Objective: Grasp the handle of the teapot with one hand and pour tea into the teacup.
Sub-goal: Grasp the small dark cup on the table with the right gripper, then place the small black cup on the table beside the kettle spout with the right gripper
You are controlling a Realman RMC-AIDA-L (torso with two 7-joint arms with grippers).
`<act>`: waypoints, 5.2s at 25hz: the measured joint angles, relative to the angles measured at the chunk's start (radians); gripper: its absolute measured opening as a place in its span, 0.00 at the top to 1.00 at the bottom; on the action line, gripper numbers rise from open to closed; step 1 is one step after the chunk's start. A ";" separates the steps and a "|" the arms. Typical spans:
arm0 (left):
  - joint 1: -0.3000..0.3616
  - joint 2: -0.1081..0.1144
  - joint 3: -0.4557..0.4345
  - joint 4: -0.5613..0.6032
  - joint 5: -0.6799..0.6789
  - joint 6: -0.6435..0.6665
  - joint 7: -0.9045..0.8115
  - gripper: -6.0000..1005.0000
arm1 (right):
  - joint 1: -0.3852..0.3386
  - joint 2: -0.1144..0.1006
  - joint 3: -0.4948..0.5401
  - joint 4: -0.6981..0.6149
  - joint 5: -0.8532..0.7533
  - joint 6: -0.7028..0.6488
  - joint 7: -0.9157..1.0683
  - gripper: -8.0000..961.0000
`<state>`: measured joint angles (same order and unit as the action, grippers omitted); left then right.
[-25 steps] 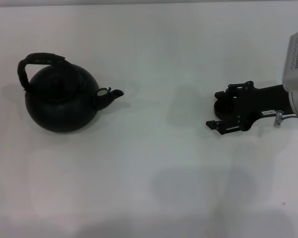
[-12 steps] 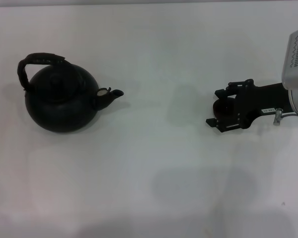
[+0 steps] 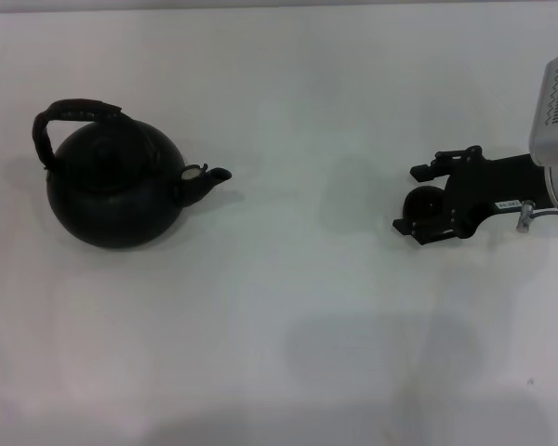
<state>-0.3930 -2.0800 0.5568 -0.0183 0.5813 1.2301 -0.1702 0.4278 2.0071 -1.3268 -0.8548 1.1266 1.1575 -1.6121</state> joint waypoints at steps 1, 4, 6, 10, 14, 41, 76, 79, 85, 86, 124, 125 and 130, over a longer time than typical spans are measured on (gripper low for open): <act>0.000 0.000 0.000 0.000 0.000 0.000 0.000 0.13 | 0.000 0.000 0.000 0.001 0.000 0.000 0.000 0.11; 0.000 0.000 0.000 0.000 0.000 0.000 0.000 0.13 | -0.002 -0.002 0.001 0.002 -0.001 -0.002 0.002 0.11; 0.000 0.000 0.000 0.000 0.000 0.000 0.000 0.13 | -0.005 -0.004 0.002 0.002 -0.005 -0.006 0.002 0.11; 0.000 0.000 0.000 0.000 0.000 0.000 0.000 0.13 | -0.008 -0.004 0.008 0.002 -0.030 -0.008 0.014 0.11; 0.000 0.002 0.000 0.000 0.000 0.000 0.001 0.13 | -0.007 -0.002 0.014 0.003 -0.056 -0.010 0.035 0.11; -0.013 0.003 0.000 0.000 0.000 -0.016 0.014 0.13 | -0.001 -0.003 0.038 0.027 -0.065 -0.018 0.007 0.17; -0.006 -0.004 0.000 -0.009 0.004 -0.010 0.009 0.13 | 0.068 0.005 -0.170 -0.089 0.177 0.003 0.093 0.24; -0.005 -0.005 0.000 -0.009 0.008 -0.008 0.008 0.13 | 0.085 0.006 -0.275 -0.087 0.176 -0.098 0.140 0.23; -0.004 -0.005 0.005 -0.010 0.009 -0.006 0.007 0.13 | 0.091 0.005 -0.369 -0.084 0.174 -0.171 0.153 0.22; -0.004 -0.005 0.005 -0.010 0.009 -0.006 0.007 0.13 | 0.091 0.006 -0.379 -0.081 0.174 -0.181 0.155 0.21; -0.025 -0.003 0.006 -0.009 0.009 -0.010 0.012 0.13 | 0.119 0.007 -0.476 0.011 0.136 -0.315 0.158 0.12; -0.024 -0.003 0.006 -0.009 0.009 -0.010 0.012 0.13 | 0.119 0.007 -0.475 0.011 0.137 -0.310 0.158 0.12; -0.016 -0.003 0.008 -0.009 0.027 -0.008 0.024 0.13 | 0.116 0.007 -0.452 0.005 0.136 -0.266 0.158 0.11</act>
<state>-0.4088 -2.0831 0.5649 -0.0277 0.6078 1.2224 -0.1463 0.5440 2.0138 -1.7785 -0.8500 1.2629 0.8910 -1.4544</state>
